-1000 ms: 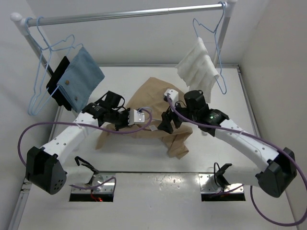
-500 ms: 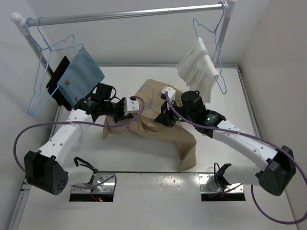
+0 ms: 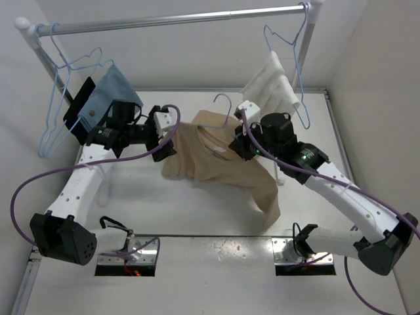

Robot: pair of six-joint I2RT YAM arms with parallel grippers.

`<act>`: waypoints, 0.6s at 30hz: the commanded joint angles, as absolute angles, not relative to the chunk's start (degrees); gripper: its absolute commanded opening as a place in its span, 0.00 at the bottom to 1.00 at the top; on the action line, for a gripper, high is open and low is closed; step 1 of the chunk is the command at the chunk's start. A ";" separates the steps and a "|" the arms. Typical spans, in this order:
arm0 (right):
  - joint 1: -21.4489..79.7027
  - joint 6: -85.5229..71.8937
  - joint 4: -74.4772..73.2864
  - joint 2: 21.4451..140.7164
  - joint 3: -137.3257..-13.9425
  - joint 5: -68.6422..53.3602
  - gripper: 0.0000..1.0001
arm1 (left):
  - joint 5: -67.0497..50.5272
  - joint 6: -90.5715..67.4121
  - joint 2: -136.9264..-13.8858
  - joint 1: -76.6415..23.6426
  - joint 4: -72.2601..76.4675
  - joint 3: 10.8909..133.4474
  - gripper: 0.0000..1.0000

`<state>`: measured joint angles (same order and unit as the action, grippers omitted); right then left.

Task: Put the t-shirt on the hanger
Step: Place tshirt on hanger, then hang the hanger with tshirt onto the clothesline

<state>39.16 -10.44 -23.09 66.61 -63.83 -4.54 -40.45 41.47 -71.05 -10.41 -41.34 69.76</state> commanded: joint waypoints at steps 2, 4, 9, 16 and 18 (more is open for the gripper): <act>39.46 -10.20 -20.13 66.36 -74.77 3.86 0.00 | -40.71 29.29 -69.09 -10.37 -33.59 74.09 1.00; 39.99 -8.88 -20.82 68.37 -77.77 7.46 0.00 | -39.38 25.42 -67.42 -10.37 -32.09 74.62 1.00; 41.13 -5.63 -21.36 71.98 -88.40 15.89 0.00 | -36.65 21.98 -62.15 -10.37 -28.84 71.38 1.00; 42.80 -0.36 -18.73 74.53 -97.82 26.80 0.00 | -36.12 19.87 -55.91 -10.37 -27.51 61.89 1.00; 42.80 3.05 -17.41 75.14 -99.22 29.70 0.00 | -36.65 19.16 -55.29 -10.37 -27.51 60.65 1.00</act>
<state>42.44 -2.26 -23.90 74.81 -95.42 22.06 -36.53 22.13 -56.16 -10.41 -29.06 62.46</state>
